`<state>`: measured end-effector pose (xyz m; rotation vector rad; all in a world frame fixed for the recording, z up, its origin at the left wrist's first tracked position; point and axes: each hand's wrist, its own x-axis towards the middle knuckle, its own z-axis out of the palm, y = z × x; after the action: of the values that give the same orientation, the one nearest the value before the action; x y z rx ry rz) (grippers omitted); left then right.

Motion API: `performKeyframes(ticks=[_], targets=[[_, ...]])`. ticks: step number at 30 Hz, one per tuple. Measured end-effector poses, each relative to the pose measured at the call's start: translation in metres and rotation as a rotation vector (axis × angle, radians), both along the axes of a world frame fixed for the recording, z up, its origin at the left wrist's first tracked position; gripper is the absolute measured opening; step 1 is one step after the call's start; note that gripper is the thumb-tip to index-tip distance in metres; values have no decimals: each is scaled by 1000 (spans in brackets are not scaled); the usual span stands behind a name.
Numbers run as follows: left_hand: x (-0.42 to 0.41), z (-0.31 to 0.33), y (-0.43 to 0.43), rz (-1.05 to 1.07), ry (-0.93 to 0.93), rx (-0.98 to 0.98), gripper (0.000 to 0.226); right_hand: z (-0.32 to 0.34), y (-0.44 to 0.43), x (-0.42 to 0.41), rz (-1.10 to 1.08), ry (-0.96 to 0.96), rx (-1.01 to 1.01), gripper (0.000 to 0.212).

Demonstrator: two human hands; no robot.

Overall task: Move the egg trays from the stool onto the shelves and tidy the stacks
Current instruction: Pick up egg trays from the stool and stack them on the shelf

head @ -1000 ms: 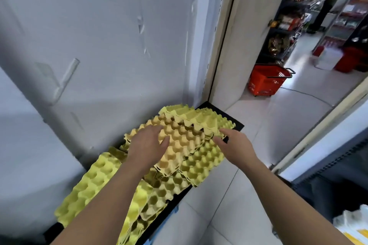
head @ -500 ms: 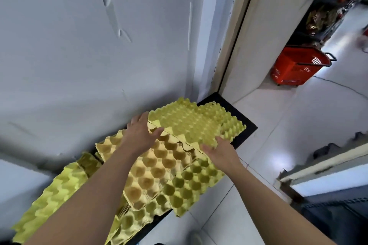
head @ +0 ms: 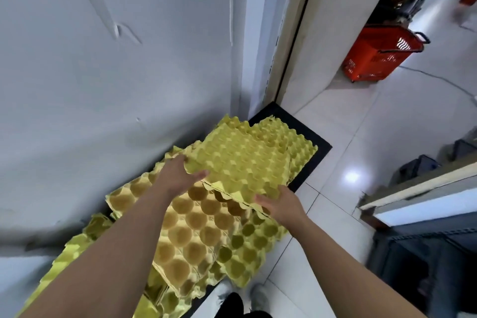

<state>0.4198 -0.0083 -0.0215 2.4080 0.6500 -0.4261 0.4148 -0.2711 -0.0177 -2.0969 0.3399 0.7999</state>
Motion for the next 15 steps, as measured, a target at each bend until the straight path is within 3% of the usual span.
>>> performKeyframes(ticks=[3, 11, 15], targets=[[1, -8, 3, 16, 20, -24, 95, -10, 2, -4, -83, -3, 38, 81], [-2, -20, 4, 36, 10, -32, 102, -38, 6, -2, -117, 54, -49, 136], [-4, -17, 0, 70, -30, -37, 93, -36, 6, -2, -212, 105, 91, 135]])
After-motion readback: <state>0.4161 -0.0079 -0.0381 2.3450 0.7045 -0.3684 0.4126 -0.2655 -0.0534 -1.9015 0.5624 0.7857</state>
